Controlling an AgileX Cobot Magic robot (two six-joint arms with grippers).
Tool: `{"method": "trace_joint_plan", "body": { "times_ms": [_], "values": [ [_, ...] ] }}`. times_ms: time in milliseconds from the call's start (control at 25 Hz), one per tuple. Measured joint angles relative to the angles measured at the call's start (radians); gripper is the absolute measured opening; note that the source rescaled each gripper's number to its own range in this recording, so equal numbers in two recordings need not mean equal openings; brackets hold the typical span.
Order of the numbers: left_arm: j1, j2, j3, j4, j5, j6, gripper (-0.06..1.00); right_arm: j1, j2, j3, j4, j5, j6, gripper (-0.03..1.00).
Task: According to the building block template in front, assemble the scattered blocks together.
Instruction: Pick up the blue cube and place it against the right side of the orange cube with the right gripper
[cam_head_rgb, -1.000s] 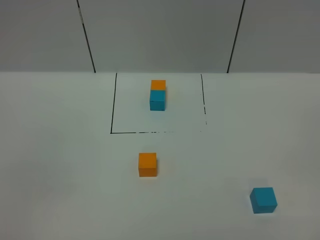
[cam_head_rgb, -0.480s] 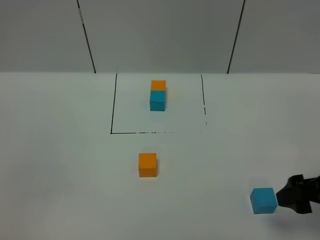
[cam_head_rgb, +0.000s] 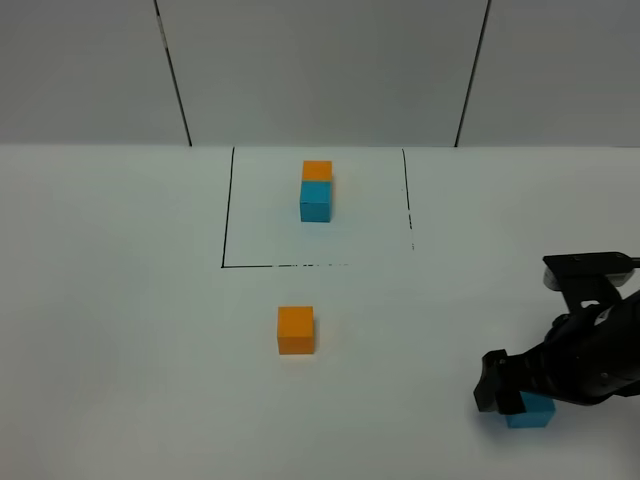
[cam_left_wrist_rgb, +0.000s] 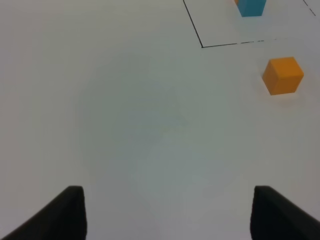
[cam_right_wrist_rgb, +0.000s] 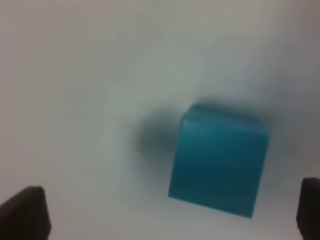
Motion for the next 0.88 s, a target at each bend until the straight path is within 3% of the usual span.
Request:
{"method": "trace_joint_plan", "body": {
  "times_ms": [320, 720, 880],
  "values": [
    [0.0, 0.0, 0.0, 0.0, 0.0, 0.0, 0.49, 0.017, 0.151, -0.04, -0.13, -0.025, 0.144, 1.0],
    [0.0, 0.0, 0.0, 0.0, 0.0, -0.001, 0.49, 0.017, 0.239, -0.054, -0.158, -0.065, 0.185, 0.99],
    [0.0, 0.0, 0.0, 0.0, 0.0, -0.001, 0.49, 0.017, 0.251, -0.059, -0.175, -0.056, 0.192, 0.87]
  ]
}}
